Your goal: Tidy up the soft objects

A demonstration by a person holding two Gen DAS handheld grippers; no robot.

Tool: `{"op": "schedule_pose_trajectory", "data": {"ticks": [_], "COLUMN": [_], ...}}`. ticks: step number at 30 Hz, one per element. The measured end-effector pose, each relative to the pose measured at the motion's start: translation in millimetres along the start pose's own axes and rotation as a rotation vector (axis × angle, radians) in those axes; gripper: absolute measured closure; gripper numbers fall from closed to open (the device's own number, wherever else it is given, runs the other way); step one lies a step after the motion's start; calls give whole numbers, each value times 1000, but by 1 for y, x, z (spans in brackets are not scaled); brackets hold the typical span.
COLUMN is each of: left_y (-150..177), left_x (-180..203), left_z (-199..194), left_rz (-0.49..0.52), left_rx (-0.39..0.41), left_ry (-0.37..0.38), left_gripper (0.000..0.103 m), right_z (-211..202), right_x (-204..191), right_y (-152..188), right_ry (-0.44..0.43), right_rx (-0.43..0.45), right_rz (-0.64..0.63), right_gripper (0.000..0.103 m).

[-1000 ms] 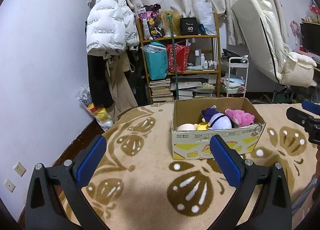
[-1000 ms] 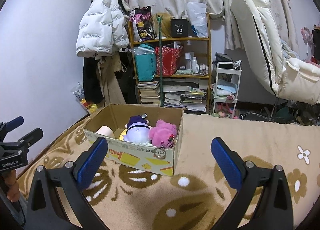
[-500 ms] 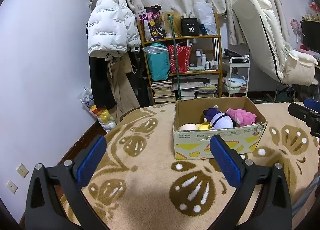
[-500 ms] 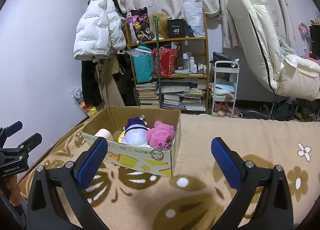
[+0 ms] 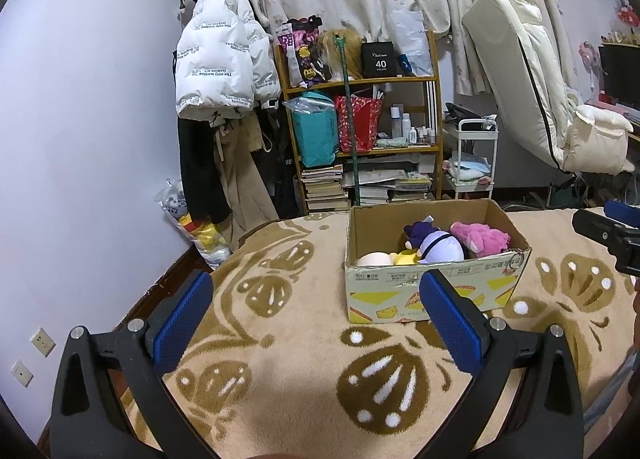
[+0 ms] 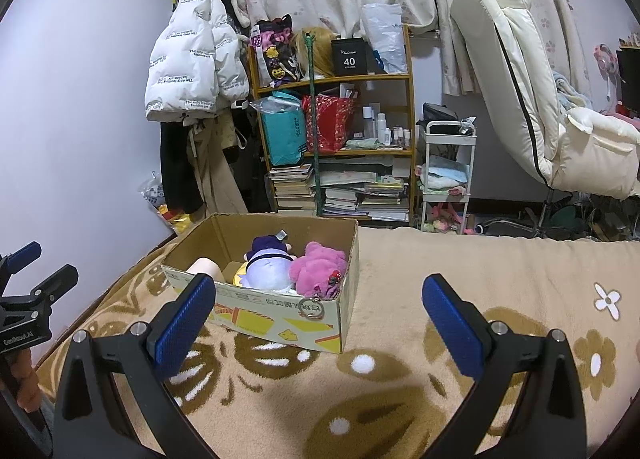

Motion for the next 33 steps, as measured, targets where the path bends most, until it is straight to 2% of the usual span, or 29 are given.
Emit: {"op": "schedule_pose_trajectory", "data": {"ticks": [33], "left_y": [1], "left_x": [-1], "left_z": [1], "left_rz": [-5], "left_rx": [-9], "left_ry": [-1], "left_gripper": [1], "right_z": [-1], "right_x": [3], "right_y": [0], "right_ry": [-1], "right_rx": [-1], "right_rz": [4], "right_gripper": [0]}}
Point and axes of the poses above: each gripper's, at about its wrist camera, not at the fingertips, and z roughly the way its jaws point, x to its right, y to its underside, the point moved 4 cm from there along z, roughly the way its jaws point, and after that the axes turned 5 degrees about -x, right-handed, at the moved point
